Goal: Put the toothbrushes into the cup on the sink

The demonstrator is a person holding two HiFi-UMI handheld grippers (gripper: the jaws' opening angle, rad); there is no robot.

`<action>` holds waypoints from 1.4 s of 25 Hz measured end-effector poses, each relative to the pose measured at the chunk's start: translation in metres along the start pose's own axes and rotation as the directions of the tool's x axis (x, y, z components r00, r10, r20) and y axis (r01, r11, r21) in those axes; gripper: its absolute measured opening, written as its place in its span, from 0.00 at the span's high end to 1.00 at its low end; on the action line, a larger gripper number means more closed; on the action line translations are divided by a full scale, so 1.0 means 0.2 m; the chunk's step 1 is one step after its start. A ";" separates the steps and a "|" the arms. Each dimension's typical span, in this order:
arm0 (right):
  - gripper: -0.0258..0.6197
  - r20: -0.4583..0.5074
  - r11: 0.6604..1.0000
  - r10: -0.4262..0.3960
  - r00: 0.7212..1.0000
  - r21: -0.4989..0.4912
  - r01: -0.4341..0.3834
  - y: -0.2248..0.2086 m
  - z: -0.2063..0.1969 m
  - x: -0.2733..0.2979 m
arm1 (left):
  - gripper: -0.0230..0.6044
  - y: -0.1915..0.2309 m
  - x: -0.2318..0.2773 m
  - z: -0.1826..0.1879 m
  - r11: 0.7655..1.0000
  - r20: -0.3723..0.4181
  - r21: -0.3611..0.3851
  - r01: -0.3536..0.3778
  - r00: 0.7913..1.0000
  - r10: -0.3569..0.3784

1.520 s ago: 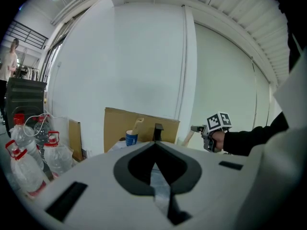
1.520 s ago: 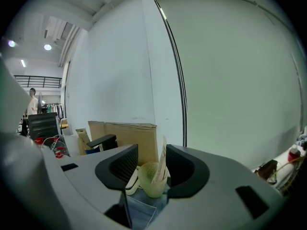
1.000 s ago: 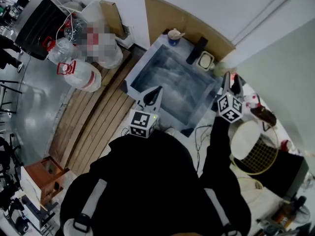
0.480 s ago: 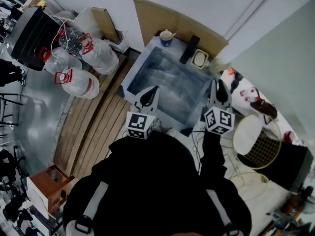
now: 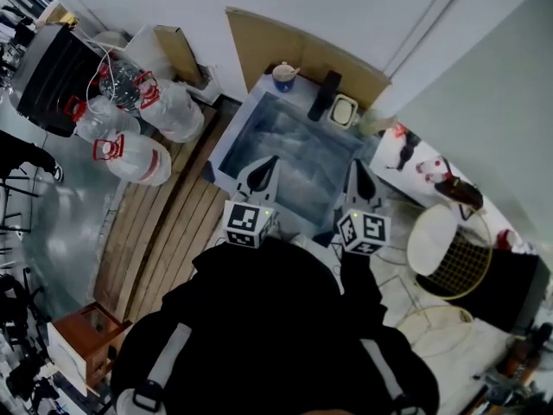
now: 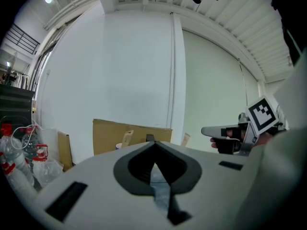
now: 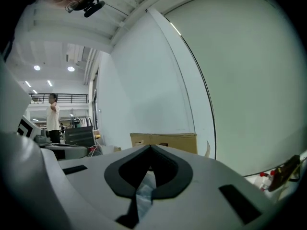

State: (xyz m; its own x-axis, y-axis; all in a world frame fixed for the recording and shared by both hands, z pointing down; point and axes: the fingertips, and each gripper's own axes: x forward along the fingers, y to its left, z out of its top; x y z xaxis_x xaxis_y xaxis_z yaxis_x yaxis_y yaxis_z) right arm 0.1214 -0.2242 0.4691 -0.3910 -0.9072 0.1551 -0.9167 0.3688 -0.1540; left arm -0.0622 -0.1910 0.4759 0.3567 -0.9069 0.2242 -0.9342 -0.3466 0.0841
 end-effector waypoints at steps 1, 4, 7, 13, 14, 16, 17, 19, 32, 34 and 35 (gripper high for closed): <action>0.96 -0.005 1.000 -0.001 1.000 -0.001 0.001 0.01 -0.01 0.00 | 0.96 -0.01 0.01 0.00 1.000 0.002 0.002 0.002 1.000 -0.002; 0.96 -0.017 1.000 -0.007 1.000 0.008 0.007 0.02 -0.03 -0.02 | 0.96 -0.02 0.03 0.01 1.000 0.003 0.008 0.008 1.000 -0.008; 0.96 -0.017 1.000 -0.001 1.000 0.004 0.001 0.04 -0.04 -0.02 | 0.96 -0.02 0.05 0.00 1.000 -0.001 0.005 0.011 1.000 -0.011; 0.96 -0.023 1.000 -0.004 1.000 0.001 0.004 0.03 -0.05 -0.03 | 0.96 -0.03 0.07 0.01 1.000 0.008 0.007 0.013 1.000 -0.013; 0.96 -0.024 1.000 -0.002 1.000 -0.002 0.002 0.04 -0.05 -0.02 | 0.96 -0.03 0.08 0.01 1.000 0.010 0.011 0.015 1.000 -0.015; 0.96 -0.024 1.000 0.003 1.000 -0.007 -0.004 0.06 -0.05 -0.02 | 0.96 -0.03 0.08 0.01 1.000 0.013 0.015 0.016 1.000 -0.016; 0.96 -0.027 1.000 0.003 1.000 -0.008 -0.003 0.06 -0.06 -0.02 | 0.96 -0.03 0.08 0.01 1.000 0.014 0.013 0.017 1.000 -0.017; 0.96 -0.030 1.000 -0.002 1.000 -0.006 0.002 0.06 -0.06 -0.02 | 0.96 -0.03 0.08 0.01 1.000 0.014 0.007 0.020 1.000 -0.020; 0.96 -0.038 1.000 -0.021 0.999 0.009 0.021 0.02 -0.07 -0.02 | 0.96 -0.04 0.11 0.00 0.999 0.001 0.011 0.032 0.999 -0.032; 0.96 -0.037 1.000 -0.015 0.999 0.005 0.015 0.02 -0.07 -0.02 | 0.96 -0.04 0.12 0.00 0.999 0.000 0.012 0.032 0.999 -0.032; 0.96 -0.033 1.000 -0.009 0.999 0.001 0.009 0.02 -0.07 -0.01 | 0.96 -0.04 0.12 0.00 0.999 0.000 0.014 0.032 0.999 -0.032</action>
State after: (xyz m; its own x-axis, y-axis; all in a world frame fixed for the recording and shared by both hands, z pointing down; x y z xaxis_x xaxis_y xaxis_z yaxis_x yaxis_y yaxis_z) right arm 0.1169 -0.2173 0.4823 -0.3849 -0.9033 0.1892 -0.9202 0.3600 -0.1533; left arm -0.0462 -0.2095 0.4814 0.3863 -0.8955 0.2212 -0.9223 -0.3786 0.0778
